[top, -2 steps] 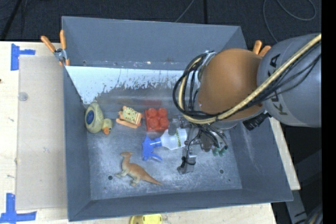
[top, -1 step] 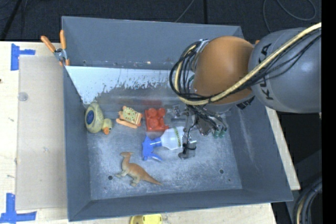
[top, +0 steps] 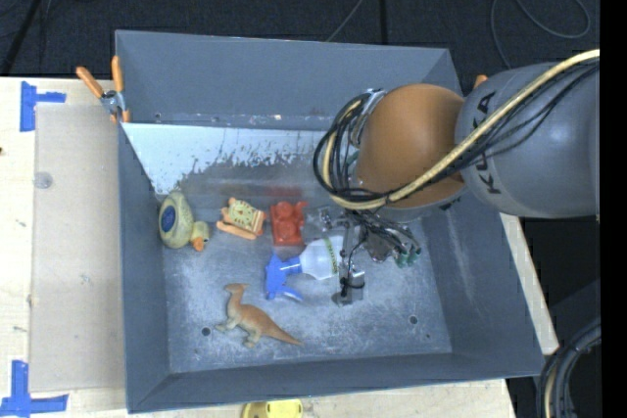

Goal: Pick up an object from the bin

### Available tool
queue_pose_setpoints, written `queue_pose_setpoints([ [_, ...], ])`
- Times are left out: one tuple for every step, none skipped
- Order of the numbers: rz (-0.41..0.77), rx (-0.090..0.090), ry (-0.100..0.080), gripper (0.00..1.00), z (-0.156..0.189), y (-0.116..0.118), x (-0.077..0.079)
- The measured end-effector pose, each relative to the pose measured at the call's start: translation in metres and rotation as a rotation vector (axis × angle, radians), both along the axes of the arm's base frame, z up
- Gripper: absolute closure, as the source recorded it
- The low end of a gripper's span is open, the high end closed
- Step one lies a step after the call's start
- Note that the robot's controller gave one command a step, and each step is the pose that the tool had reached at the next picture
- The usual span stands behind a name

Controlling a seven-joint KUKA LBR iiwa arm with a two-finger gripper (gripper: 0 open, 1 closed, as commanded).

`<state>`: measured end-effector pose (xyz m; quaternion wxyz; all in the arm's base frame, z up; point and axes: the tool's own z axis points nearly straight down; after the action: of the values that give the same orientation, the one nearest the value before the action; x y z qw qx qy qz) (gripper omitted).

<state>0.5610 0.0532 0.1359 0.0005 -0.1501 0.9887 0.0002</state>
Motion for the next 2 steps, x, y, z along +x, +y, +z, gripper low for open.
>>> queue_pose_setpoints([
  [0.155, 0.000, 0.001, 0.00, -0.035, 0.004, 0.010],
  [0.216, 0.001, 0.002, 1.00, -0.066, -0.002, 0.007],
])
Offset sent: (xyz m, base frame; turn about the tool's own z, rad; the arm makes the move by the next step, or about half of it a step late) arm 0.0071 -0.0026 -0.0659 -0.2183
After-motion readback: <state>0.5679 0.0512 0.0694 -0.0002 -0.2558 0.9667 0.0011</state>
